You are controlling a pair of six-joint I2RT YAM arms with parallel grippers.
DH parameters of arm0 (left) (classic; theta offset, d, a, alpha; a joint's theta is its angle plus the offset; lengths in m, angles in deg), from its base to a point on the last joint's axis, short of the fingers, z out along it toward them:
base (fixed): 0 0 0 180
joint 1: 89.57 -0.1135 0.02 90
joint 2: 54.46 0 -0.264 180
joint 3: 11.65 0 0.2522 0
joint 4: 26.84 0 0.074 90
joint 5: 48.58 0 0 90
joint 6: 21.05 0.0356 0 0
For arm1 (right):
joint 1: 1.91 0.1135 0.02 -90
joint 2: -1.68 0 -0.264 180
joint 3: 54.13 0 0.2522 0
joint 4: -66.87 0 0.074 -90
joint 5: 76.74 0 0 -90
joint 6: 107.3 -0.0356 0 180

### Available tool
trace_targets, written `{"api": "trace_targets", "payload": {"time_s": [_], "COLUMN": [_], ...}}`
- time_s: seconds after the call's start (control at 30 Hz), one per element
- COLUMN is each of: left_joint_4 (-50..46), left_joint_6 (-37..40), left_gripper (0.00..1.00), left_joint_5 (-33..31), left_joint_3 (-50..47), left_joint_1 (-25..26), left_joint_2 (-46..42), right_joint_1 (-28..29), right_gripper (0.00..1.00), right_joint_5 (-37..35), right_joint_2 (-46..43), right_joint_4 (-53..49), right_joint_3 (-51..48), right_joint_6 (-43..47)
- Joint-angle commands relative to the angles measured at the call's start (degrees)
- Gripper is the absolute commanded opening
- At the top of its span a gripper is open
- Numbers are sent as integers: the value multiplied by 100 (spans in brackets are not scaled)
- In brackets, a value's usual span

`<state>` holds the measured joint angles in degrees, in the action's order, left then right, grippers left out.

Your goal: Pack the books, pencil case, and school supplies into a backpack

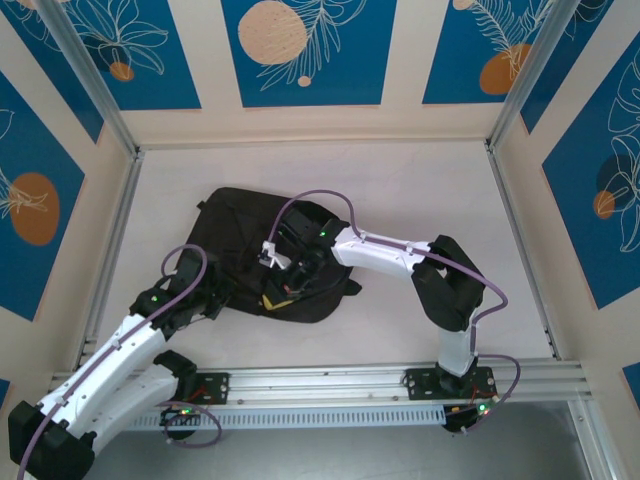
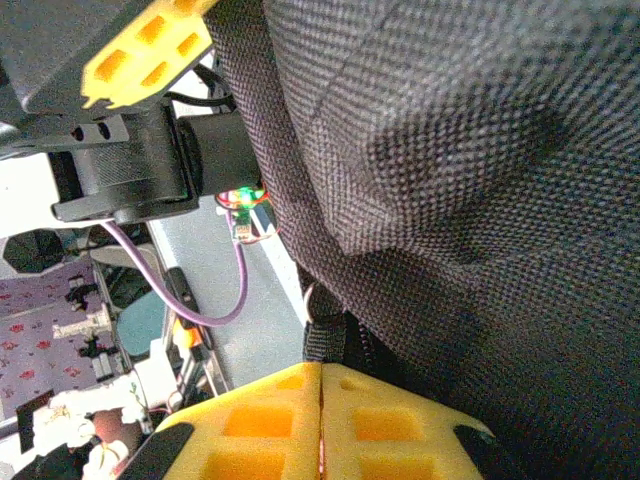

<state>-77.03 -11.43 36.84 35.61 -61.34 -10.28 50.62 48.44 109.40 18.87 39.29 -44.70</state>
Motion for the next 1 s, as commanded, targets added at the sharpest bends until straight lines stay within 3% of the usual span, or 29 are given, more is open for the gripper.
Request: {"api": "trace_targets", "payload": {"time_s": [0.0, 0.07, 0.17, 0.4, 0.53, 0.63, 0.73, 0.83, 0.97], "left_joint_4": [81, 78, 99, 127, 109, 93, 83, 72, 17], "left_joint_6": [155, 165, 178, 215, 230, 226, 227, 234, 289], "left_gripper": [0, 0, 0, 0, 0, 0, 0, 0, 0], "left_joint_5": [-16, -19, -25, -26, -35, -47, -61, -85, -172], "left_joint_3": [219, 213, 210, 232, 236, 237, 234, 225, 220], "left_joint_1": [-54, -56, -54, -54, -54, -54, -55, -58, -61], "left_joint_2": [-119, -108, -97, -61, -38, -50, -65, -72, -112], "right_joint_1": [24, 47, 98, 267, 431, 467, 441, 381, 304], "right_gripper": [19, 32, 38, 38, 37, 32, 21, 9, 0], "right_joint_5": [287, 338, 210, -29, -545, -891, -1016, -990, -818], "right_joint_2": [82, 112, 184, 389, 524, 505, 409, 277, 111], "right_joint_4": [-237, -280, -420, -666, -1170, -1276, -1203, -1038, -904], "right_joint_3": [99, 118, 186, 469, 730, 687, 569, 456, 315], "right_joint_6": [105, 127, 212, 399, 776, 887, 879, 792, 715]}}
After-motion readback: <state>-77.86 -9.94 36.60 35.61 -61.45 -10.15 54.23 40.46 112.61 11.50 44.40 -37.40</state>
